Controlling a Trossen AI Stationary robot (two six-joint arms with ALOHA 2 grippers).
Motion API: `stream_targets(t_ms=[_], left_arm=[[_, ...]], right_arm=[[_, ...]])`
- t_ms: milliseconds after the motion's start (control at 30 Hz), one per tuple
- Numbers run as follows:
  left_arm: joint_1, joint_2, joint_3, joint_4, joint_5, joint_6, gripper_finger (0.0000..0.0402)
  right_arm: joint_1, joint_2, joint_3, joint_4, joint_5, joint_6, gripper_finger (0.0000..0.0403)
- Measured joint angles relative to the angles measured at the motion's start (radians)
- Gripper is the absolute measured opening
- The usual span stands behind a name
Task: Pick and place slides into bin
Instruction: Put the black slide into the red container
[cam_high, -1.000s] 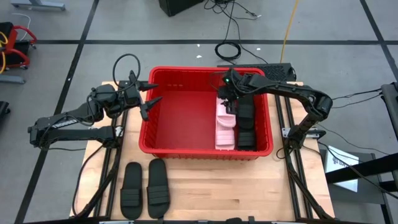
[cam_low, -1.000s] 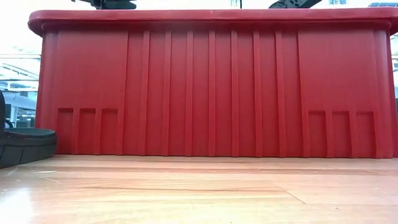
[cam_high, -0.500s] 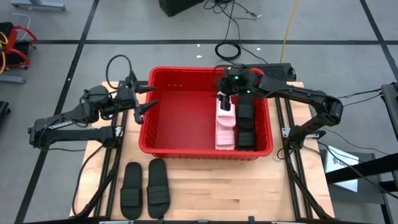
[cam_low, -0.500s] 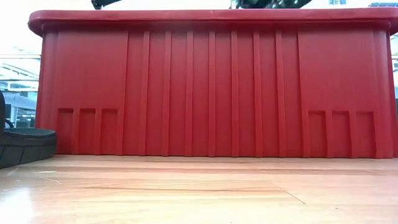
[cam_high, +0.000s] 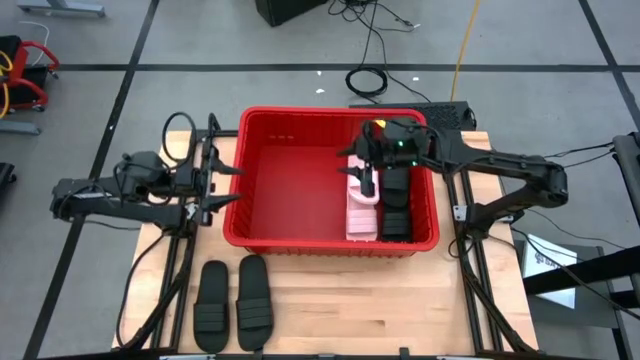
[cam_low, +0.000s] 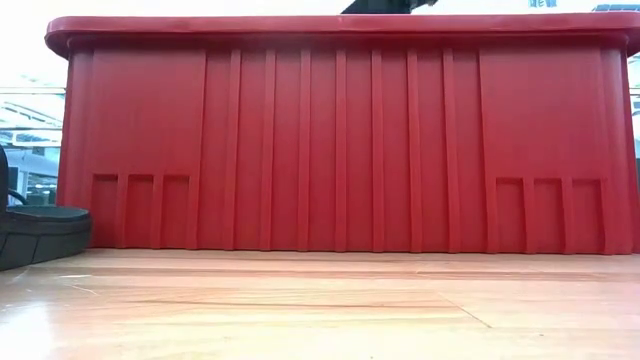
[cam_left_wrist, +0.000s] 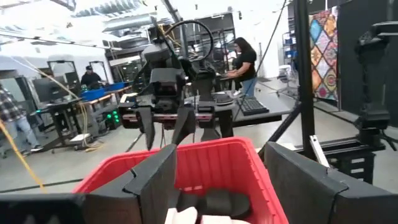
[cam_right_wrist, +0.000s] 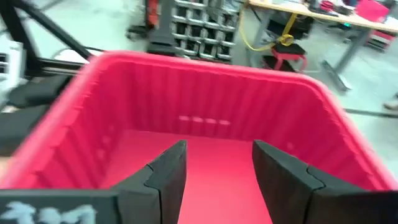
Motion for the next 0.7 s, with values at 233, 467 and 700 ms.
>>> stream_targets(t_ms=[233,467,700], left_arm=[[-0.146,0.015,0.000,0.001,-0.074,0.002,0.0250],[-0.362,0.069,0.000,0.047,-0.086,0.045,0.0250],[-0.576,0.152,0.000,0.161,-0.287,0.102,0.0250]], right_arm=[[0.143,-0.007,0.000,0.000,0.000,0.042,0.0171],[0.299,-0.007,0.000,0.110,0.000,0.042,0.0171],[0.442,-0.002,0.000,0.181,0.001,0.040,0.0171]])
